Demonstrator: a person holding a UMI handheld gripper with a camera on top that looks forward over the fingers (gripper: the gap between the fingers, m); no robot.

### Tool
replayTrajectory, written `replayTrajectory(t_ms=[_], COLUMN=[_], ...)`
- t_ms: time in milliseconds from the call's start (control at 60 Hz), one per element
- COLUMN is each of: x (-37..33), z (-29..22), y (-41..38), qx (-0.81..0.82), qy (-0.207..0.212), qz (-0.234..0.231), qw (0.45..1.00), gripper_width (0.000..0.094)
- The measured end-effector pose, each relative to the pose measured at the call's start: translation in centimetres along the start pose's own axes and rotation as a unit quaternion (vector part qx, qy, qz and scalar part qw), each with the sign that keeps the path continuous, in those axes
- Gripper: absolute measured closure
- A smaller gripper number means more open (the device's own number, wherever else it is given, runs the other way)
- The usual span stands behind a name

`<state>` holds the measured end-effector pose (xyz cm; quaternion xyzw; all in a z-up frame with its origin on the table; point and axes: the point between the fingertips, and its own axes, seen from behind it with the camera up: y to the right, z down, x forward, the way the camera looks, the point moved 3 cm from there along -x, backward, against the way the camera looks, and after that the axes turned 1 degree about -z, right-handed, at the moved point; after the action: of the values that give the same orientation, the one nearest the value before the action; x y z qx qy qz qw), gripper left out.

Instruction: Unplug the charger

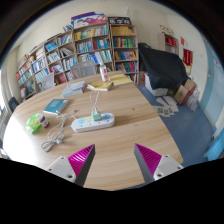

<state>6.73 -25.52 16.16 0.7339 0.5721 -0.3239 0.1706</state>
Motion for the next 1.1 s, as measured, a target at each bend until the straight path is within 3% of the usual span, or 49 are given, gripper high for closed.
replayTrajectory(t_ms=[300,450,817,1000,1017,1033,1100], x=[1.3,7.1,20.7,24.9,25.5,25.8,25.9], z=[-1.0,-1.4,-6.7,-6.8,-6.7,-6.6,-6.5], y=[-3.0,-4.3,-8.6,-8.8,-8.6,-8.4,-8.5], qx=[-0.022,-0.024,-0.125,-0.103,-0.101,-0.099,-0.089], qy=[0.025,0.012,0.064,0.070,0.070,0.069,0.086], qz=[-0.004,-0.034,-0.094,-0.091,-0.082,-0.074,-0.072], qw=[0.999,0.999,0.986,0.988,0.989,0.990,0.990], gripper_width=[0.0109,0.0125,0.0171,0.0345,0.0432,0.0581,0.0618])
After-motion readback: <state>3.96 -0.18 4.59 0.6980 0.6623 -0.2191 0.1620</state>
